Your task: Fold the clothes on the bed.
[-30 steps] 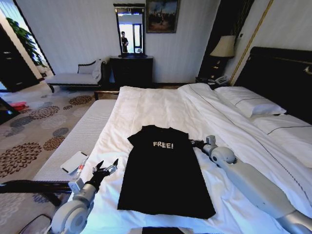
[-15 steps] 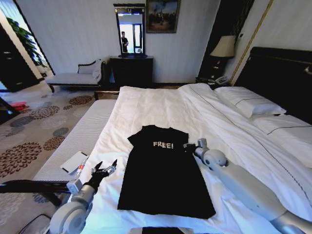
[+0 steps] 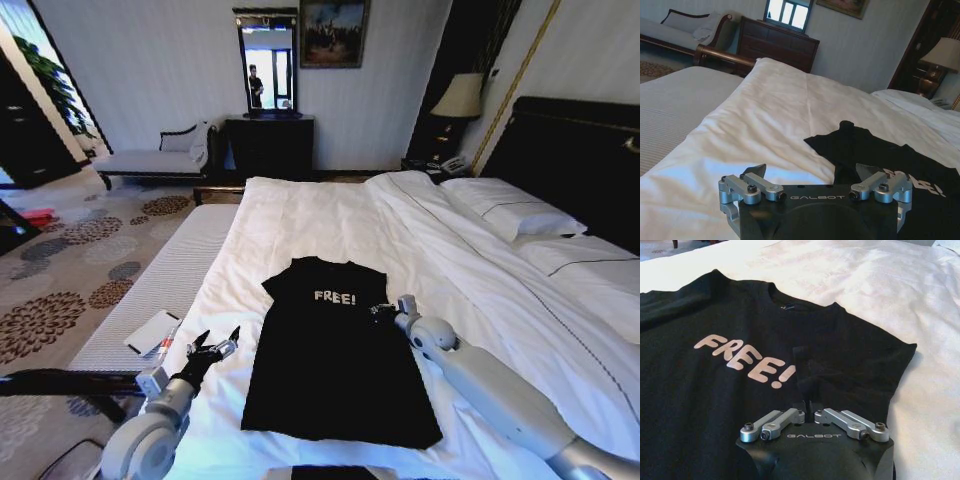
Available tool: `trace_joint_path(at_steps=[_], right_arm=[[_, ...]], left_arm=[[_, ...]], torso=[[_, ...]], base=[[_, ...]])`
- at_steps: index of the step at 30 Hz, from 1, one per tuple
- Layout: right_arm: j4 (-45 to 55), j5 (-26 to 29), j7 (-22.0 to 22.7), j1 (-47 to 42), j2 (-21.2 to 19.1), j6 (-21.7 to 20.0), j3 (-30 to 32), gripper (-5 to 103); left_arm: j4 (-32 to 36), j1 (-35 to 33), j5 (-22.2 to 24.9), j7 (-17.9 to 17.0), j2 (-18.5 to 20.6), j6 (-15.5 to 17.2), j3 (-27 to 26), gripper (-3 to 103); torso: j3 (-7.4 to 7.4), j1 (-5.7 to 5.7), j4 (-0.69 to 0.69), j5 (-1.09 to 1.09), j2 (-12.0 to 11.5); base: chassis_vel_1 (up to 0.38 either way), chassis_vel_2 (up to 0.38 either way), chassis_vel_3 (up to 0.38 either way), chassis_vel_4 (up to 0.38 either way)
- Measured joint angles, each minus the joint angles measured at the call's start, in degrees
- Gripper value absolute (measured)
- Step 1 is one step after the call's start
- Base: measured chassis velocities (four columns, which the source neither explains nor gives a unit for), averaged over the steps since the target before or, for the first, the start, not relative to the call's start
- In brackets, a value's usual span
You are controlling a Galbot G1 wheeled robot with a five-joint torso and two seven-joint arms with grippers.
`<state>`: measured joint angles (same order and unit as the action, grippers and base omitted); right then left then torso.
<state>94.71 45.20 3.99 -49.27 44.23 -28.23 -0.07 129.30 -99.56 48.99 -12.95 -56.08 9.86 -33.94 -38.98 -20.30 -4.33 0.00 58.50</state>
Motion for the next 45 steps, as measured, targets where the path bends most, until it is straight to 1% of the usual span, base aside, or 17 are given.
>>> trace_joint_path(at_steps=[4, 8, 11, 14, 15, 17, 19, 21, 23, 24, 27, 29, 31, 36, 39, 41, 45], right_arm=[[0.3, 0.0, 0.0, -0.4, 0.0, 0.0, -0.2, 5], [1.1, 0.2, 0.0, -1.0, 0.1, 0.1, -0.4, 12], [2.1, 0.8, 0.4, -1.3, 0.3, 0.3, -0.5, 28], [2.6, 1.8, 1.0, -1.3, 0.5, 0.6, 0.3, 28], [3.1, 2.8, 1.4, -1.3, 0.4, 0.6, 1.1, 39], [4.7, 4.7, 1.7, -1.9, -0.4, 0.7, 3.8, 49], [5.0, 4.8, 1.7, -2.1, -0.6, 0.7, 4.3, 49], [6.7, 5.5, 2.2, -4.1, -1.5, 1.1, 8.2, 66], [7.2, 5.8, 2.4, -5.0, -1.7, 1.2, 9.6, 66], [7.7, 6.0, 2.5, -6.0, -1.8, 1.3, 11.2, 71], [9.2, 6.1, 2.6, -11.2, -2.4, 1.8, 17.5, 88], [9.4, 6.0, 2.6, -12.1, -2.5, 2.0, 18.4, 88], [9.7, 5.1, 2.9, -14.9, -2.2, 2.6, 21.1, 97], [9.1, 4.8, 3.6, -14.5, -0.6, 2.8, 20.8, 100], [9.0, 4.7, 3.7, -14.9, -0.6, 2.8, 20.9, 100], [9.0, 4.8, 4.0, -15.3, -0.7, 2.8, 21.5, 100], [9.5, 5.5, 4.6, -16.5, -1.2, 2.8, 23.2, 100]], left_arm=[[0.0, 0.1, 0.0, 0.0, 0.1, 0.0, 0.1, 100], [0.2, -0.1, -0.1, -0.1, 0.2, 0.0, 0.1, 100], [0.2, -0.4, -0.2, 0.0, 0.2, 0.0, -0.2, 100], [0.1, -0.3, -0.3, 0.0, 0.2, 0.0, -0.2, 100], [0.1, -0.1, -0.3, -0.1, 0.2, 0.0, -0.2, 100], [-0.1, 0.9, 0.1, -0.2, 0.2, 0.3, 0.2, 100], [-0.2, 1.2, 0.2, -0.2, 0.2, 0.4, 0.3, 100], [-1.2, 3.7, 1.5, -0.4, 0.8, 0.9, 1.2, 100], [-1.7, 4.7, 2.2, -0.4, 1.1, 1.1, 1.4, 100], [-2.3, 5.6, 2.9, -0.6, 1.3, 1.3, 1.6, 100], [-6.2, 11.3, 7.8, -1.2, 3.3, 2.5, 2.9, 100], [-7.1, 12.5, 9.0, -1.3, 3.8, 2.8, 3.1, 100], [-11.0, 17.3, 12.6, -0.2, 6.8, 3.8, 4.2, 100], [-16.3, 23.3, 14.5, 2.2, 10.5, 4.1, 5.5, 100], [-18.9, 28.4, 16.4, 2.0, 11.2, 5.0, 7.6, 100], [-21.4, 32.2, 17.2, 1.8, 11.1, 5.4, 9.7, 100], [-27.1, 37.4, 17.6, 2.7, 10.2, 5.6, 13.7, 100]], torso=[[0.0, 0.0, 0.0, 0.0, 0.0], [0.0, 0.0, 0.0, 0.0, 0.0], [0.0, 0.0, 0.0, 0.0, 0.0], [0.0, 0.0, 0.01, 0.01, 0.0], [0.0, 0.0, 0.01, 0.01, 0.0], [0.0, 0.0, 0.03, 0.0, 0.0], [0.0, 0.0, 0.02, 0.0, 0.0], [0.0, 0.0, 0.0, 0.0, 0.0], [0.0, 0.0, 0.0, 0.01, 0.0], [0.0, 0.0, 0.01, 0.01, 0.0], [0.0, 0.0, -0.01, 0.0, 0.0], [0.0, 0.0, -0.02, -0.01, 0.0], [0.0, 0.0, -0.06, -0.01, 0.0], [-0.01, 0.0, 0.06, 0.01, 0.0], [-0.01, 0.0, 0.06, -0.01, 0.0], [0.0, 0.0, -0.05, 0.0, 0.0], [-0.01, 0.0, 0.01, 0.01, 0.0]], base=[[0.0, 0.0, 0.0, 0.0], [0.0, 0.0, 0.0, 0.0], [0.0, 0.0, 0.0, 0.0], [0.0, 0.0, 0.0, 0.0], [0.0, 0.0, 0.0, 0.0], [0.0, 0.0, 0.0, 0.0], [0.0, 0.0, 0.0, 0.0], [0.0, 0.0, 0.0, 0.0], [0.0, 0.0, 0.0, 0.0], [0.0, 0.0, 0.0, 0.0], [0.0, 0.0, 0.0, 0.0], [0.0, 0.0, 0.0, 0.0], [0.0, 0.0, 0.0, 0.0], [0.0, 0.0, 0.0, 0.0], [0.0, 0.0, 0.0, 0.0], [0.0, 0.0, 0.0, 0.0], [0.0, 0.0, 0.0, 0.0]])
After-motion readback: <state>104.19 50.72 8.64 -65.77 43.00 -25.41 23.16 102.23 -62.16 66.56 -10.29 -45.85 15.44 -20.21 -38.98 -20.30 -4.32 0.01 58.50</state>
